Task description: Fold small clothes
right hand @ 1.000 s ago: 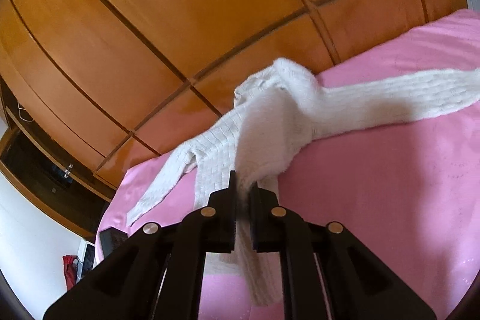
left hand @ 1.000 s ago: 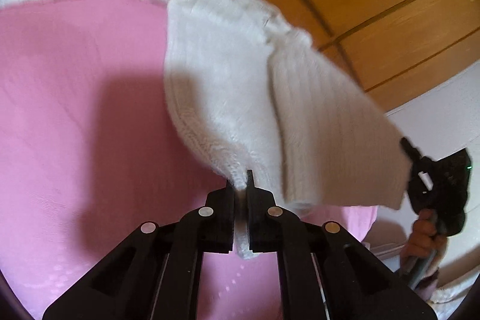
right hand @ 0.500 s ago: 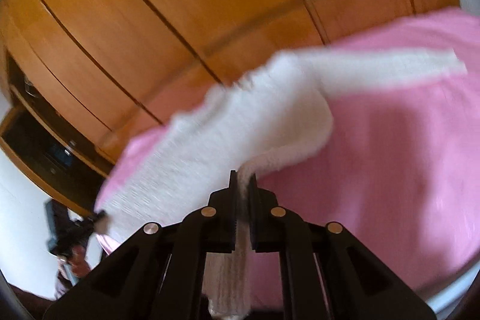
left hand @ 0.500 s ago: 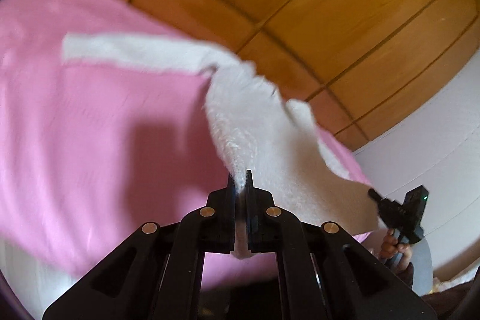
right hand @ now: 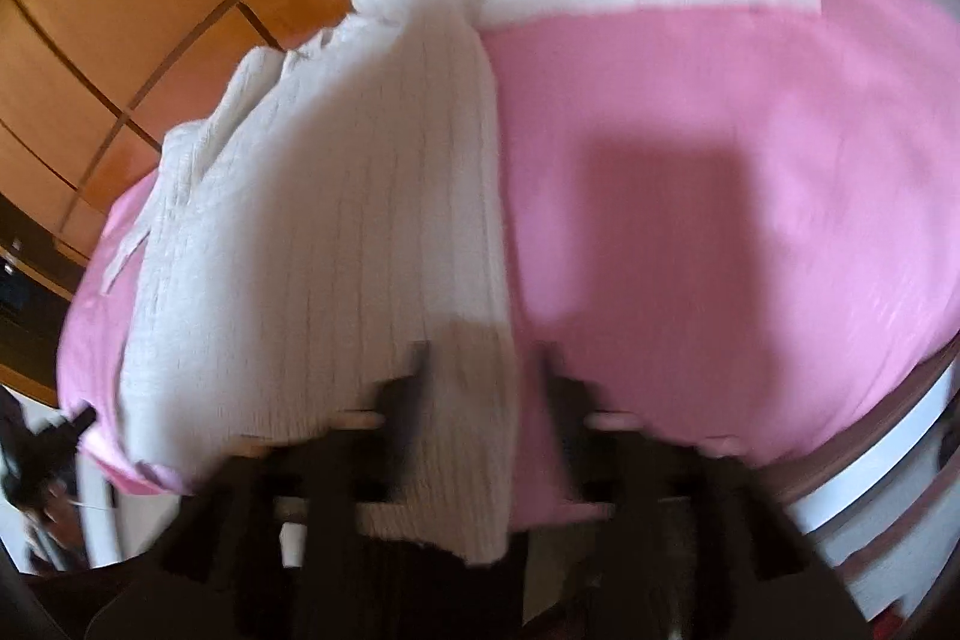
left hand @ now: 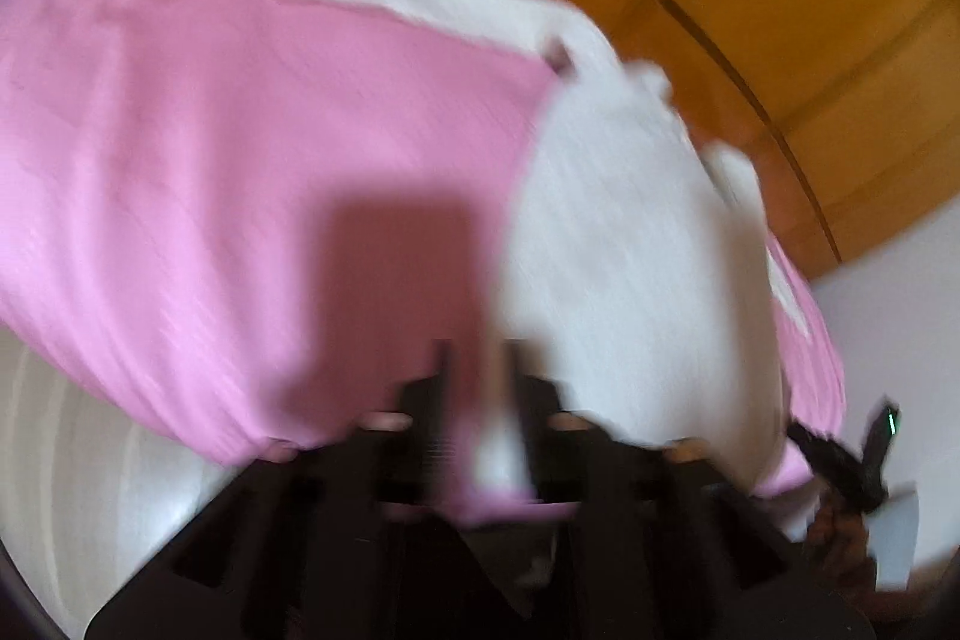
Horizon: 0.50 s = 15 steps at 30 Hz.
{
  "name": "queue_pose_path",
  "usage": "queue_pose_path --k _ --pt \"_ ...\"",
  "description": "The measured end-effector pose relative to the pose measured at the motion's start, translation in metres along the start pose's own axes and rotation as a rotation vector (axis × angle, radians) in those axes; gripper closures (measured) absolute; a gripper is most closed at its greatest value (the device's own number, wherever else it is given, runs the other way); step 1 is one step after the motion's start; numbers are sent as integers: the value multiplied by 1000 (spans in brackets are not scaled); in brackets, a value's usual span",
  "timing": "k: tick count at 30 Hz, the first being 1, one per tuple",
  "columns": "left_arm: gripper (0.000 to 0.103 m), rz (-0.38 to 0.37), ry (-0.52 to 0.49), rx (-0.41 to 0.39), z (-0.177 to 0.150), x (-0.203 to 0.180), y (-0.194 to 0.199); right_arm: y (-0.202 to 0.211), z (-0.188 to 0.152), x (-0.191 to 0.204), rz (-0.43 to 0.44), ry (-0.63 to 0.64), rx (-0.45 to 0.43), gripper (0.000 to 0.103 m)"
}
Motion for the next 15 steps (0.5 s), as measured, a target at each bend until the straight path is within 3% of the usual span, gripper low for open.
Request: queue_pose_path --k 1,3,5,10,12,15 --pt "47 32 33 -51 11 9 7 3 3 5 -8 18 -23 50" --pt "46 88 102 -126 34 27 17 4 9 20 -3 54 -52 47" --pt "46 85 145 -147 54 38 15 -1 15 41 45 92 -57 40" --pt "46 177 226 -191 112 67 2 -36 25 106 127 197 -3 37" --pt "46 181 245 -192 133 77 -3 -52 26 135 153 253 22 36" --pt "37 159 299 -196 168 93 -7 -70 23 162 133 318 40 33"
Point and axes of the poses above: each gripper's, at about its wrist camera, not at the fingertips, and y roughly against the way its jaws point, x to its left, z to its top, the point moved 1 cm from there along -y, roughly the way its jaws point, and after that the axes turned 7 degrees about x, right-handed, at the moved point
